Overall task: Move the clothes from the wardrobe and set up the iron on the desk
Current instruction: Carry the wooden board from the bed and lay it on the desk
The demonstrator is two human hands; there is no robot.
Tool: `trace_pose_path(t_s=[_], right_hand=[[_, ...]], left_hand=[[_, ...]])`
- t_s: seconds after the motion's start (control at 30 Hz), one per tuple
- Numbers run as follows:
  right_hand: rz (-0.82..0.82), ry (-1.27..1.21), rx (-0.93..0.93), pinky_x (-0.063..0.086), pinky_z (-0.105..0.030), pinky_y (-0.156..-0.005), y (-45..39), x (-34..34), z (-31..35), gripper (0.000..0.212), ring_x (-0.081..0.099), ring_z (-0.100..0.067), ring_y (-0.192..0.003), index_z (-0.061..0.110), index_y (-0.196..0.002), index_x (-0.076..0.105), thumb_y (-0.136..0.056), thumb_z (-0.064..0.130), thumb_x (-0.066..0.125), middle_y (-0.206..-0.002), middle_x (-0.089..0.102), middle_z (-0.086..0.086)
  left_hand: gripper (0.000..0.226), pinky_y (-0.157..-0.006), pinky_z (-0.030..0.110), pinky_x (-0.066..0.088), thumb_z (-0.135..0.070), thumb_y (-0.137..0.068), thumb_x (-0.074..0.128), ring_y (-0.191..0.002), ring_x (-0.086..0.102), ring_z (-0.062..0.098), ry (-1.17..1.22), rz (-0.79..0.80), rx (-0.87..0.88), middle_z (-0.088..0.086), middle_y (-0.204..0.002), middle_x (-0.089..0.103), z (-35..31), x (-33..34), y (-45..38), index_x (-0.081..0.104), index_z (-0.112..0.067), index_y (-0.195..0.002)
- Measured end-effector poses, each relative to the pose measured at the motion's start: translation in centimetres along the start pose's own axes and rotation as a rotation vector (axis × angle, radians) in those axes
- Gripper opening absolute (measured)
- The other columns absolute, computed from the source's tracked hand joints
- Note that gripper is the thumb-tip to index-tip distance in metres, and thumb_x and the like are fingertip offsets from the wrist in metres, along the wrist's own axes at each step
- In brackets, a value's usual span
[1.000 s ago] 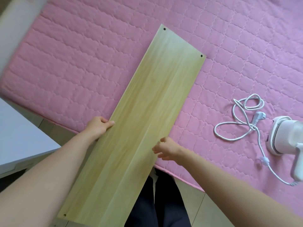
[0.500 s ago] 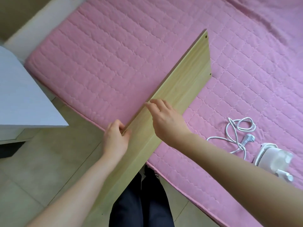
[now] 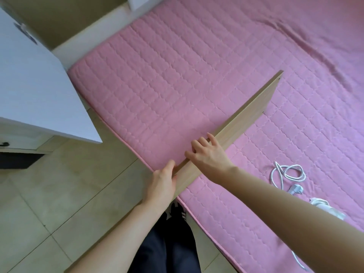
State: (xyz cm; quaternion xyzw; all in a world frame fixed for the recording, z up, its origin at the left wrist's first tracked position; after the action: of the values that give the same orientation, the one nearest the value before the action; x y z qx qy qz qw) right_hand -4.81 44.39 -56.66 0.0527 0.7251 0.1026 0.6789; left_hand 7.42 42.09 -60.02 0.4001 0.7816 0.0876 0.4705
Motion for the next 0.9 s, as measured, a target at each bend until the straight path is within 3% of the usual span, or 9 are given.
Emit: trace_pose_path(t_s=[0.17,0.3,0.5,0.7,0.83,0.9], right_hand=[[0.092,0.023,-0.025,0.047,-0.039,-0.066,1.9,-1.9,0.7,0.038,0.047,-0.024,-0.066,0.018,-0.077,0.060,-0.043,0.003,0.071,-0.075,0.050,-0.002],[0.085,-0.044,-0.026,0.039,-0.031,-0.052,3.5,-4.7,2.4,0.044,0.048,-0.023,-0.066,0.017,-0.077,0.059,-0.039,0.000,0.072,-0.075,0.051,-0.003],[-0.002,-0.165,-0.025,0.035,-0.031,-0.049,4.7,-10.8,6.2,0.035,0.049,-0.021,-0.070,0.020,-0.084,0.062,-0.058,0.002,0.076,-0.079,0.051,0.002],[-0.080,-0.345,-0.073,0.043,-0.031,-0.040,5.9,-16.4,11.2,0.020,0.049,-0.017,-0.072,0.023,-0.081,0.064,-0.070,0.015,0.079,-0.077,0.048,0.007],[-0.141,-0.461,-0.129,0.046,-0.036,-0.039,6.5,-19.7,15.5,0.008,0.049,-0.018,-0.075,0.022,-0.086,0.067,-0.080,0.019,0.072,-0.079,0.050,0.006],[-0.171,-0.517,-0.166,0.046,-0.035,-0.041,6.6,-21.4,17.7,0.005,0.047,-0.017,-0.076,0.020,-0.088,0.068,-0.084,0.022,0.068,-0.079,0.050,0.005]], left_hand=[[0.012,-0.069,0.043,0.051,-0.020,-0.091,0.051,-0.079,0.059,0.036,-0.107,0.082,0.013,0.008,-0.089,0.065,-1.7,-1.6,2.8,0.040,-0.024,-0.097],[0.018,-0.069,0.043,0.051,-0.020,-0.092,0.053,-0.079,0.059,0.035,-0.160,0.035,0.028,0.004,-0.090,0.065,-2.0,-4.2,6.2,0.036,-0.025,-0.092],[0.010,-0.066,0.037,0.048,-0.025,-0.090,0.060,-0.079,0.062,0.028,-0.122,-0.117,0.020,-0.001,-0.083,0.067,-1.8,-11.3,11.9,0.049,-0.026,-0.092],[0.007,-0.070,0.031,0.042,-0.026,-0.087,0.066,-0.078,0.059,0.022,-0.044,-0.336,0.052,-0.009,-0.075,0.062,-0.5,-17.6,19.7,0.062,-0.024,-0.092],[0.009,-0.107,0.031,0.029,-0.022,-0.083,0.071,-0.081,0.057,0.015,-0.062,-0.478,0.021,-0.011,-0.076,0.060,2.0,-20.0,24.3,0.065,-0.022,-0.090],[0.010,-0.113,0.033,0.021,-0.021,-0.082,0.072,-0.080,0.057,0.011,-0.063,-0.519,0.001,-0.012,-0.076,0.060,3.5,-20.6,26.5,0.065,-0.023,-0.089]])
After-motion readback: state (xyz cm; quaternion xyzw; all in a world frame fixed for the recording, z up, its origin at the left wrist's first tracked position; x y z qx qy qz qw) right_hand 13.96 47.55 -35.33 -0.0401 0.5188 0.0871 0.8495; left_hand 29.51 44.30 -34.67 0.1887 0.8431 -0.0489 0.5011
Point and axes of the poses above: each hand's wrist, its own y-axis away from the middle knuckle, its own x-axis out of the palm, z = x × y, the point moved 8 cm from there along -y, towards the middle knuckle
